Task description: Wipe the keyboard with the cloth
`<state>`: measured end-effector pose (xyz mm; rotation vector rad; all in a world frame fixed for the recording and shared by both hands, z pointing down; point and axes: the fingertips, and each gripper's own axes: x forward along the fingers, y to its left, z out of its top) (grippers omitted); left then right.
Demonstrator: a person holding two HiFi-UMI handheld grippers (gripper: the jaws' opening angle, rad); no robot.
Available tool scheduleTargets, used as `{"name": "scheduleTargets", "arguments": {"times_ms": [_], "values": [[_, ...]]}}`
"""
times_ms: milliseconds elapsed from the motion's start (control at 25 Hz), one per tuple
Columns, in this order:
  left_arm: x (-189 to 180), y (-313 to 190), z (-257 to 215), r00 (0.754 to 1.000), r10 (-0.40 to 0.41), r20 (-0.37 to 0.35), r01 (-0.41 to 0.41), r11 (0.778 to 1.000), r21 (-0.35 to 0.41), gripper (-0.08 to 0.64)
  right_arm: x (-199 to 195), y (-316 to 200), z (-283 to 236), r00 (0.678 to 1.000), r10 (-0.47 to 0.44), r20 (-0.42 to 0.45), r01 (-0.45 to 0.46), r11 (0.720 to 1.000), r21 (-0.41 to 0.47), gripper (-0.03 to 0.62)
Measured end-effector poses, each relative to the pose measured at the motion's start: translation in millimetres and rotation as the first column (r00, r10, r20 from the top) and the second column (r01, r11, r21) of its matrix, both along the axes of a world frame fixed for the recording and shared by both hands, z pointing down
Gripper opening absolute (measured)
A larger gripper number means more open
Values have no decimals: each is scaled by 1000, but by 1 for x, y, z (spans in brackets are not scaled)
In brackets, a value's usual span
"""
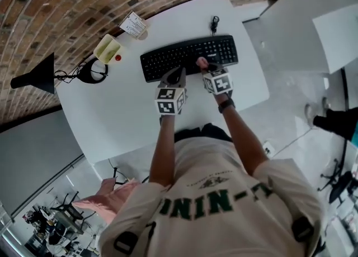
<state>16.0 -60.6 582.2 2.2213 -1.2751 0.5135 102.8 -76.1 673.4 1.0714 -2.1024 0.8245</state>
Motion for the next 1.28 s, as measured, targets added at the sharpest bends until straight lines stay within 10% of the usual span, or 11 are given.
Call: {"name": "scheduleTargets", "arguments": {"times_ms": [760, 1280], "values": [[69, -11, -5, 990, 133, -37, -133, 991, -10, 2, 151, -21, -3, 958, 268, -103, -264, 963, 47, 32], [2, 7, -85, 1000, -7, -7, 8, 987, 158, 2, 76, -11, -129, 975, 197, 99, -215, 948, 235, 34]]}}
